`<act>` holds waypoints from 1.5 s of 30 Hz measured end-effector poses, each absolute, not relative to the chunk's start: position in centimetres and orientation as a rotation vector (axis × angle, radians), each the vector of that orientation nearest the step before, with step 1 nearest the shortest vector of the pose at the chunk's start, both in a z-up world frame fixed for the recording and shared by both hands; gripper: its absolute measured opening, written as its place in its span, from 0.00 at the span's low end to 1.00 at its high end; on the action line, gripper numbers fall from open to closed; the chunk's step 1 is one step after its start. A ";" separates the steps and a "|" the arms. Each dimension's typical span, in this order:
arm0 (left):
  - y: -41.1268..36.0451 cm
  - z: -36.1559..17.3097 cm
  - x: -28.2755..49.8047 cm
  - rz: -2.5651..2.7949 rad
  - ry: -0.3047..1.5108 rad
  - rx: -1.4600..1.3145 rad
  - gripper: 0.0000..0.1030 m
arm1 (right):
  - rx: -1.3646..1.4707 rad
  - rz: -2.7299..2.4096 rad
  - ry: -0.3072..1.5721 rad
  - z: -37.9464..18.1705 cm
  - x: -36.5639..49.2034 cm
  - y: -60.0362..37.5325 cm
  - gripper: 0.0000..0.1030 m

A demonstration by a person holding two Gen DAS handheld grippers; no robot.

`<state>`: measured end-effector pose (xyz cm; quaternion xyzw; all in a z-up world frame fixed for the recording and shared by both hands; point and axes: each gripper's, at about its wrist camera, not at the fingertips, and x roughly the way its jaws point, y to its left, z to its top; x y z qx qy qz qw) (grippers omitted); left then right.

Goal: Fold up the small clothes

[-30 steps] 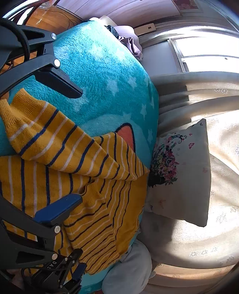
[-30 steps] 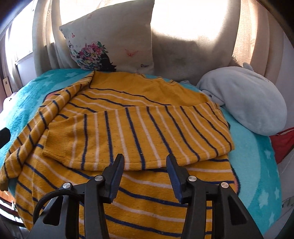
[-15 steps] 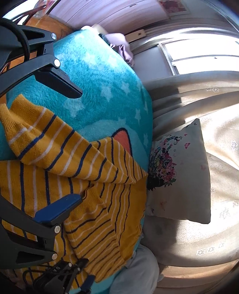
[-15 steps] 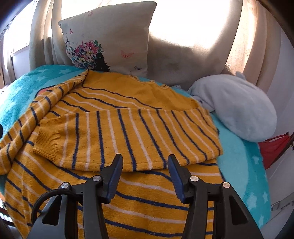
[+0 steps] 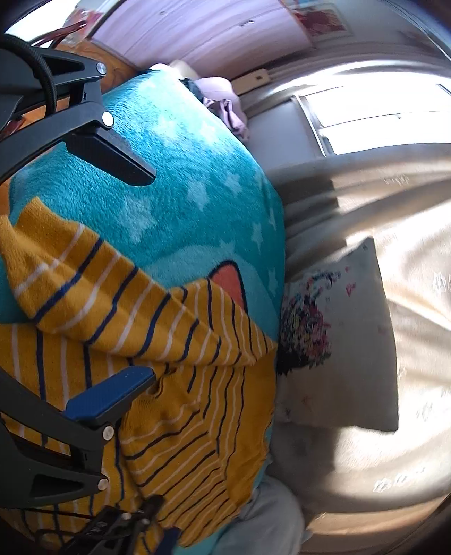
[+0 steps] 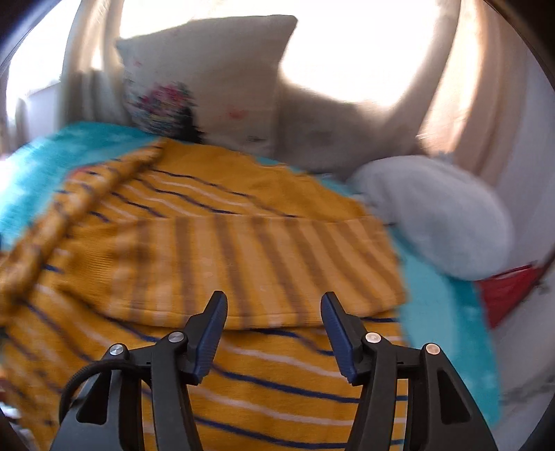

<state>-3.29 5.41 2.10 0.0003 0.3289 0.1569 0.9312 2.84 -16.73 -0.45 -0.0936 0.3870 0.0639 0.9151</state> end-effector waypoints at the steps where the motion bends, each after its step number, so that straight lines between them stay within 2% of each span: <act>1: 6.4 2.1 -3.4 0.339 0.675 -0.028 1.00 | -0.146 0.210 0.812 -0.5 2.9 -16.7 0.59; 5: 9.8 2.2 -4.0 0.367 0.674 -0.139 1.00 | 0.037 0.510 0.874 -1.4 4.1 -15.9 0.59; 18: 11.8 0.9 -4.0 0.314 0.696 -0.214 1.00 | -0.067 0.560 0.897 -2.8 6.9 -9.2 0.58; 21: 11.9 0.7 -4.0 0.308 0.698 -0.220 1.00 | -0.104 0.521 0.909 -3.4 7.4 -8.4 0.41; 23: 12.1 0.8 -4.0 0.306 0.700 -0.227 1.00 | -0.099 0.485 0.902 -3.1 7.6 -8.7 0.09; 25: 12.2 0.9 -4.1 0.302 0.697 -0.237 1.00 | -0.046 0.475 0.898 -2.5 8.0 -9.7 0.08; 29: 12.3 1.4 -4.5 0.296 0.679 -0.240 1.00 | 0.080 0.395 0.824 0.3 7.2 -14.9 0.07; 35: 11.4 1.7 -4.6 0.260 0.672 -0.243 1.00 | 0.238 0.090 0.686 4.5 4.4 -29.2 0.07; 41: 9.2 1.9 -4.7 0.211 0.682 -0.222 1.00 | 0.275 -0.279 0.681 4.0 2.4 -42.6 0.07; 45: 7.2 2.6 -5.3 0.172 0.670 -0.203 1.00 | 0.211 -0.477 0.701 2.3 2.8 -47.8 0.07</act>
